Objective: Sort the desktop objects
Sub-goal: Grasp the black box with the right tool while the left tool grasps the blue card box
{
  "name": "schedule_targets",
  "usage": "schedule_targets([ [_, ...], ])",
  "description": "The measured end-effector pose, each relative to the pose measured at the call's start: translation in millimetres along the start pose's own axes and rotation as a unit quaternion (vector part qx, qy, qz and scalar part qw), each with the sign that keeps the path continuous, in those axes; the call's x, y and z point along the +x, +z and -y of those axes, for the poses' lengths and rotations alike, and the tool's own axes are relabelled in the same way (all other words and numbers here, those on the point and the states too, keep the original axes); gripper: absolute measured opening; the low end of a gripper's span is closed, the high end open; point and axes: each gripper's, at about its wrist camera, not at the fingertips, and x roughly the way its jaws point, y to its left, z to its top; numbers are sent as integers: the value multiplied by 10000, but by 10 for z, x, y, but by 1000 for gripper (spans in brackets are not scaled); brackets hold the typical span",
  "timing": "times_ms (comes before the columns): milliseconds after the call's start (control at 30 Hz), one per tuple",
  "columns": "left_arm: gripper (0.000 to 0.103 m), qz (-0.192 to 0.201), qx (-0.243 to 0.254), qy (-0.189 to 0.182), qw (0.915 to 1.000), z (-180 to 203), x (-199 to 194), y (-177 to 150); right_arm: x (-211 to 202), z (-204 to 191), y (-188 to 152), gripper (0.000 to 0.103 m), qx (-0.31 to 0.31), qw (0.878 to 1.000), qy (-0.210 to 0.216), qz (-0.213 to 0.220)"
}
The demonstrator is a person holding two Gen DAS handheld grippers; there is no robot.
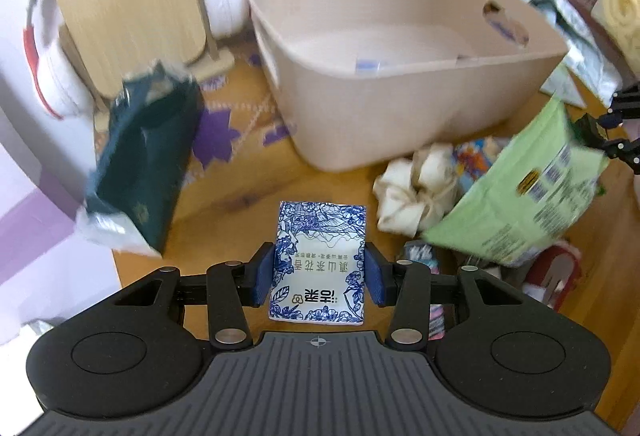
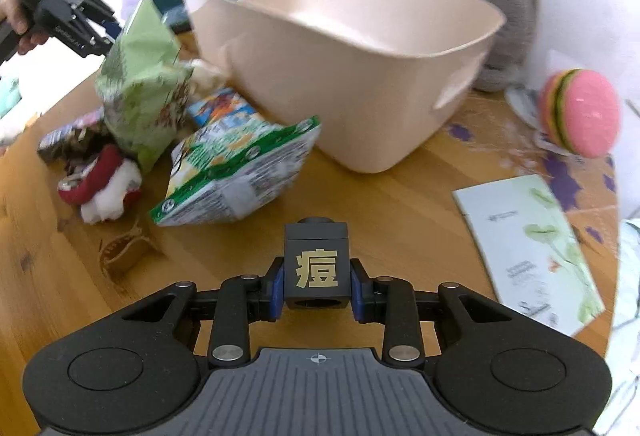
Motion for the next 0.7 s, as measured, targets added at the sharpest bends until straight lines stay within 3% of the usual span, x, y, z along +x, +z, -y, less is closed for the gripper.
schedule_targets([
  [300,46,752,-41,-25,9972,220,-317,455,-483,263,403,30,358,9962,-119,781],
  [700,46,953,-196,-246,9950,320,-447,747,-537,108,1226,30,151,9898,-97,1415],
])
